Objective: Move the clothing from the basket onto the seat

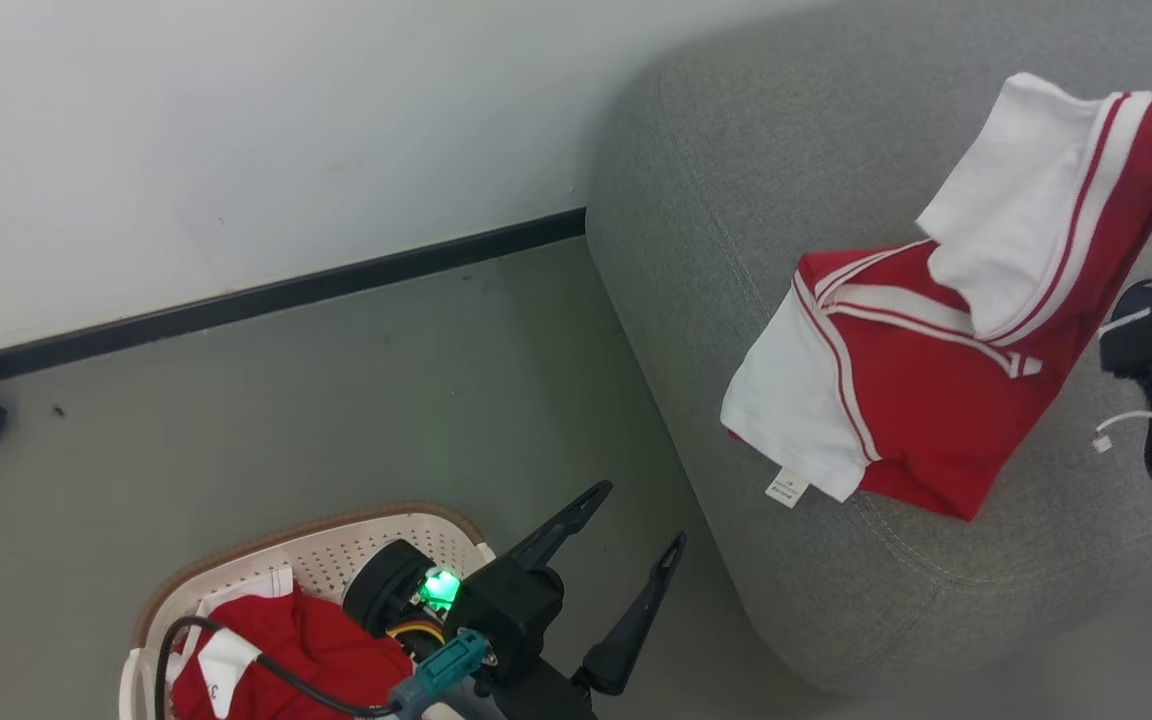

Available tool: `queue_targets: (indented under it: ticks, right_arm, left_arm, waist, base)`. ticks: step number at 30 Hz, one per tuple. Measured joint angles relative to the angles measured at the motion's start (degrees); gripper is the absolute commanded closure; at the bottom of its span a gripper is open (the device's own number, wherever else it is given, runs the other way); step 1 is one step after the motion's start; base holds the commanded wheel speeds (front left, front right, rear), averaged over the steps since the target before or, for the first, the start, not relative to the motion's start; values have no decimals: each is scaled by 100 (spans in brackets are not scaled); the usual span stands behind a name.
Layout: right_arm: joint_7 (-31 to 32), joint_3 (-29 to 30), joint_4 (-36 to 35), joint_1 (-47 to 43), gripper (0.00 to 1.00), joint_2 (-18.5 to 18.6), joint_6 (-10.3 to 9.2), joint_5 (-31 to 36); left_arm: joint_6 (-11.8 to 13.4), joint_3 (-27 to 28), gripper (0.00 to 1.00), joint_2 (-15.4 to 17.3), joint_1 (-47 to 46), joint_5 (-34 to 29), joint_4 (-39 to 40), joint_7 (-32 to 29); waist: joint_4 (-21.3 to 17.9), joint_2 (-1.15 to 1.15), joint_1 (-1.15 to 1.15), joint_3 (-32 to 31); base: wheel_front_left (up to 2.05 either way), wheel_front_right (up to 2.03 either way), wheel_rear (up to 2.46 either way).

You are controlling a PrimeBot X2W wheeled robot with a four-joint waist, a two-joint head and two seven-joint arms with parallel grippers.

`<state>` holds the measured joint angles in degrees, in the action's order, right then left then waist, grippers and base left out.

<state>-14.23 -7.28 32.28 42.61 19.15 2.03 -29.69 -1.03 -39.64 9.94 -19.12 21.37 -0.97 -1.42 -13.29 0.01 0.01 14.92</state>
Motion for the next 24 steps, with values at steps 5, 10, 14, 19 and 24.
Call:
queue_targets:
  ticks: [5, 10, 14, 19, 24]
  right_arm:
    - [-1, 246, 255, 615, 100, 215, -4, -55]
    - [-4, 594, 524, 1366, 100, 412, -111, -265]
    - [-5, 649, 650, 1818, 100, 528, -153, -265]
    - [-5, 679, 747, 2160, 100, 682, -153, -249]
    - [-34, 735, 922, 2342, 100, 895, -153, -209]
  left_arm:
    - [-56, -18, 0, -23, -245, -33, 0, -1]
    - [-82, -65, 0, -63, -337, -70, 19, -7]
    - [-100, -100, 0, -108, -449, -89, 52, -9]
    - [-104, -120, 0, -130, -560, -125, 71, -49]
    - [-108, -120, 0, -141, -667, -138, 85, -48]
  waist:
    - [-63, 0, 0, 264]
    - [-41, 0, 0, 480]
    - [38, 0, 0, 638]
    - [178, 0, 0, 839]
    - [323, 0, 0, 1041]
  base:
    - [0, 0, 0]
    - [0, 0, 0]
    - [0, 0, 0]
    - [0, 0, 0]
    - [0, 0, 0]
